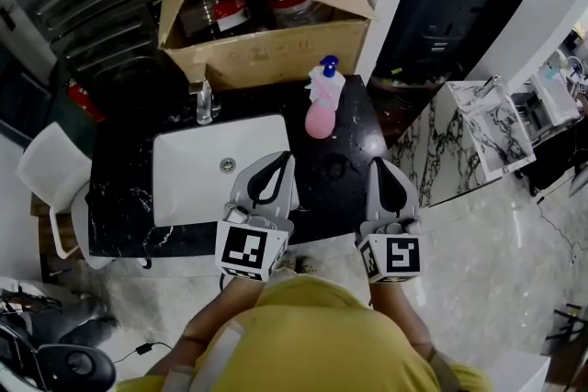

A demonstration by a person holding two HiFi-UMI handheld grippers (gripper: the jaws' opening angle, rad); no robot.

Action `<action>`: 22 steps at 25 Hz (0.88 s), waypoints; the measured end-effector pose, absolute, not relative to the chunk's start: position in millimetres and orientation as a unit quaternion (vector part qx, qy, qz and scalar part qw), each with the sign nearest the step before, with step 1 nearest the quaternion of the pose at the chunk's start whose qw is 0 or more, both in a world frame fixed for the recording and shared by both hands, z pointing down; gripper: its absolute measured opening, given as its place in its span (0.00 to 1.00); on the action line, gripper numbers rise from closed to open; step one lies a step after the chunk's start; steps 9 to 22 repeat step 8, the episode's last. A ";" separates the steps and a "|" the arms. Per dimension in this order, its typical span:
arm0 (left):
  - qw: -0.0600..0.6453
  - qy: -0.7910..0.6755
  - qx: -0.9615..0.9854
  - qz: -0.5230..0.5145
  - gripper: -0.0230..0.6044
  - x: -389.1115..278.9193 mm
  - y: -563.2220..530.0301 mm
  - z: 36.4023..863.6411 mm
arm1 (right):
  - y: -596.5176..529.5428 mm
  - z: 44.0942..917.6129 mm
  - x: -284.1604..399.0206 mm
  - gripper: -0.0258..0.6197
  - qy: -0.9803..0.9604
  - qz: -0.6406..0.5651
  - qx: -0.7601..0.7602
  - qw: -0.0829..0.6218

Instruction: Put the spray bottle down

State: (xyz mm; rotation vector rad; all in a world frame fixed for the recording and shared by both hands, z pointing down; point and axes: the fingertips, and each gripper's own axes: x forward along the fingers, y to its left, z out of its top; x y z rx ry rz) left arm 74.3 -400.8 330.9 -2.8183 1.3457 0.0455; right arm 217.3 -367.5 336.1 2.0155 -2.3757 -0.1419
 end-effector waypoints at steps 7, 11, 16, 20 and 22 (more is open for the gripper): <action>0.006 0.428 -0.904 0.015 0.04 71.6 -402.5 335.9 | -370.9 337.8 211.8 0.04 -0.765 -0.046 0.643 0.015; 0.006 0.427 -0.904 0.015 0.04 70.9 -402.8 336.4 | -371.6 338.4 210.6 0.04 -0.765 -0.045 0.642 0.016; 0.006 0.427 -0.904 0.015 0.04 70.9 -402.8 336.4 | -371.6 338.4 210.6 0.04 -0.765 -0.045 0.642 0.016; 0.006 0.427 -0.904 0.015 0.04 70.9 -402.8 336.4 | -371.6 338.4 210.6 0.04 -0.765 -0.045 0.642 0.016; 0.006 0.427 -0.904 0.015 0.04 70.9 -402.8 336.4 | -371.6 338.4 210.6 0.04 -0.765 -0.045 0.642 0.016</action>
